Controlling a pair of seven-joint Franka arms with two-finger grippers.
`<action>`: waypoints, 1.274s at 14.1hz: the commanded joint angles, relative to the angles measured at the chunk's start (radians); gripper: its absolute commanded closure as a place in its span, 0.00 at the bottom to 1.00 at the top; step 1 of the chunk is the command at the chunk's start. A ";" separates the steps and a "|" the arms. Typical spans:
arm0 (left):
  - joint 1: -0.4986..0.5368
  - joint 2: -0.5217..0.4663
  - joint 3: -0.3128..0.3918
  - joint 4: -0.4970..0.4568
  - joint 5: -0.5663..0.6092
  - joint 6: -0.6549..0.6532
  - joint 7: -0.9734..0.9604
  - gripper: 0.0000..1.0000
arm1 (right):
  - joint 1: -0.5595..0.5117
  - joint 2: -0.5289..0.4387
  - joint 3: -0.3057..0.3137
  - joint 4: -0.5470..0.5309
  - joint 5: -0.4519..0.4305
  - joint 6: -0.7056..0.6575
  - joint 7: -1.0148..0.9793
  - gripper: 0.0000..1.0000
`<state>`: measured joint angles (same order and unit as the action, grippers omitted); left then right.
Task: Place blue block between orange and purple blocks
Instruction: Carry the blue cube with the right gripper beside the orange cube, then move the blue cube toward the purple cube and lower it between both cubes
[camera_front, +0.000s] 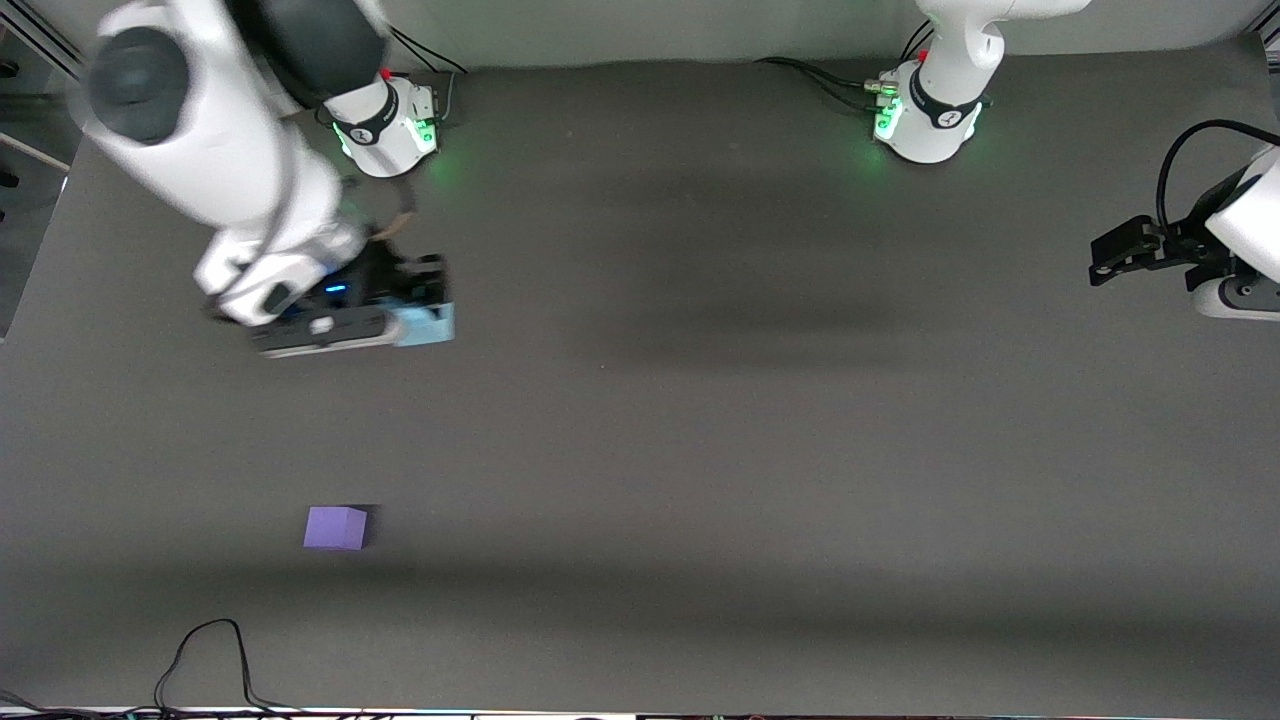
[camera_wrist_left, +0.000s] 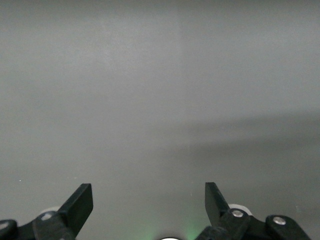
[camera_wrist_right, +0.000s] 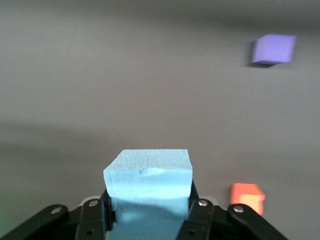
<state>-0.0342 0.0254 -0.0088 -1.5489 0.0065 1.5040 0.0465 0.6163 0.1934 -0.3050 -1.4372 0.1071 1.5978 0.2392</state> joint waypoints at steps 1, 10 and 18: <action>-0.012 -0.004 0.004 0.003 0.013 -0.002 0.006 0.00 | 0.003 -0.098 -0.167 -0.124 0.016 0.004 -0.197 0.70; -0.006 -0.001 0.006 0.003 0.010 -0.004 0.006 0.00 | 0.013 -0.111 -0.339 -0.328 0.020 0.135 -0.360 0.69; -0.006 -0.001 0.007 0.003 0.010 0.005 0.004 0.00 | 0.017 0.010 -0.326 -0.664 0.083 0.652 -0.435 0.69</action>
<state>-0.0343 0.0266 -0.0049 -1.5494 0.0067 1.5047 0.0465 0.6238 0.1650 -0.6292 -2.0484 0.1308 2.1495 -0.1477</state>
